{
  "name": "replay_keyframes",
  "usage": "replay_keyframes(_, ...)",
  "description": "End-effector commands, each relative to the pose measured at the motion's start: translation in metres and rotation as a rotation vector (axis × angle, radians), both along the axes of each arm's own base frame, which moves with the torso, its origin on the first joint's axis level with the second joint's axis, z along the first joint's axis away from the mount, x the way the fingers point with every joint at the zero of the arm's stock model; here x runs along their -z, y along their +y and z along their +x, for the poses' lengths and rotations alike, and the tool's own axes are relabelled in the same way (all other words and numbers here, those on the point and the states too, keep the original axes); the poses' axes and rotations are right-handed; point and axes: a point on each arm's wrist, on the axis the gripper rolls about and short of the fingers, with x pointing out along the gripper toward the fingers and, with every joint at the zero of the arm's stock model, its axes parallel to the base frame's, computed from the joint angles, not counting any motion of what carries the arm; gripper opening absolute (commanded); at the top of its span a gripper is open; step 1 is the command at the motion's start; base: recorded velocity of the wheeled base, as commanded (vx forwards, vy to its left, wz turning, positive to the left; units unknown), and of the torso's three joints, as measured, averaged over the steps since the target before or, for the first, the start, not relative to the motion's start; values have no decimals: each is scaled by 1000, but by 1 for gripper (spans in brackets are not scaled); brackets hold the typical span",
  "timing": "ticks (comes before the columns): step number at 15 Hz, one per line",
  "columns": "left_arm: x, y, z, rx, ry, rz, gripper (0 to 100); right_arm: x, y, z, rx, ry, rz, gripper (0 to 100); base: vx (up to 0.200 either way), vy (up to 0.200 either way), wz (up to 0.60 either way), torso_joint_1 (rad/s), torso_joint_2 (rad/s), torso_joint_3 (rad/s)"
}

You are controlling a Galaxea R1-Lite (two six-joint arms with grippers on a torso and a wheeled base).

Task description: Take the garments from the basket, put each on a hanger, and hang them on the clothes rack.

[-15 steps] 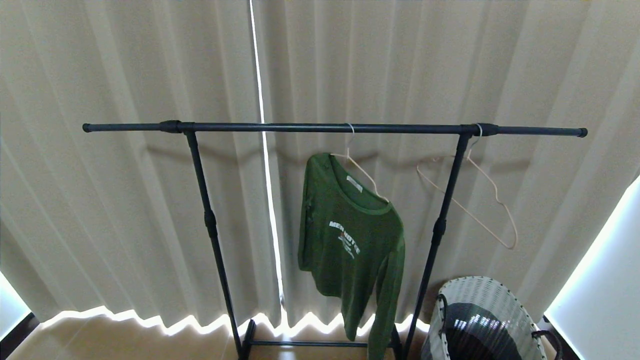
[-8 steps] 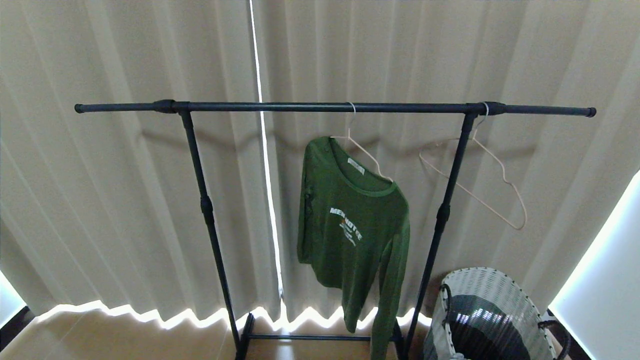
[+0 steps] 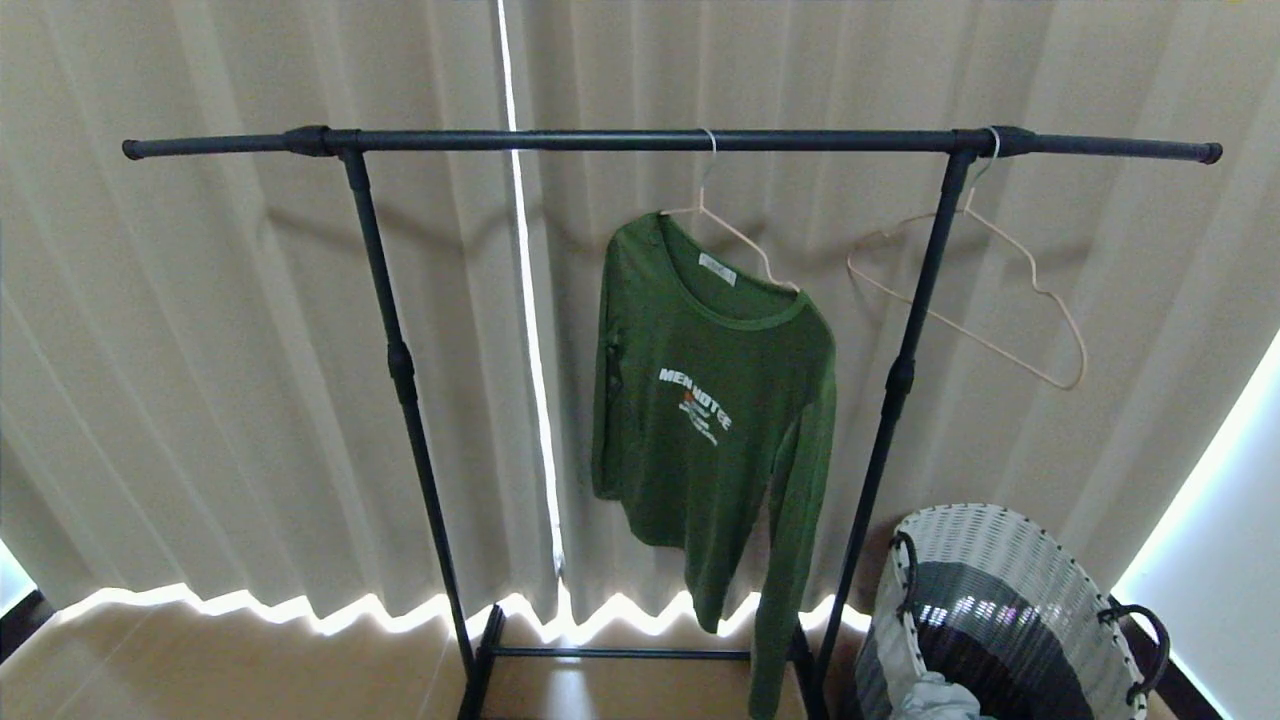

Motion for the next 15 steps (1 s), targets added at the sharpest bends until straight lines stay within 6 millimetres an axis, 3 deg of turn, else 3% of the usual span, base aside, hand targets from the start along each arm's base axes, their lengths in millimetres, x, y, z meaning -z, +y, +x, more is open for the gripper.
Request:
replay_keyframes(1, 0, 0, 0, -2, 2, 0, 100, 1, 0, 0, -1, 1, 1, 100, 0, 0, 0, -193, 471, 286)
replay_keyframes(5, 0, 0, 0, 0, 2, -1, 100, 1, 0, 0, -1, 1, 1, 100, 0, 0, 0, -181, 471, 289)
replay_keyframes(8, 0, 0, 0, -2, 2, -1, 100, 1, 0, 0, -4, 2, -2, 100, 0, 0, 600, -134, 373, 247)
replay_keyframes(15, 0, 0, 0, -2, 3, -3, 100, 1, 0, 0, -18, 3, -17, 100, 0, 0, 86, -7, 32, 18)
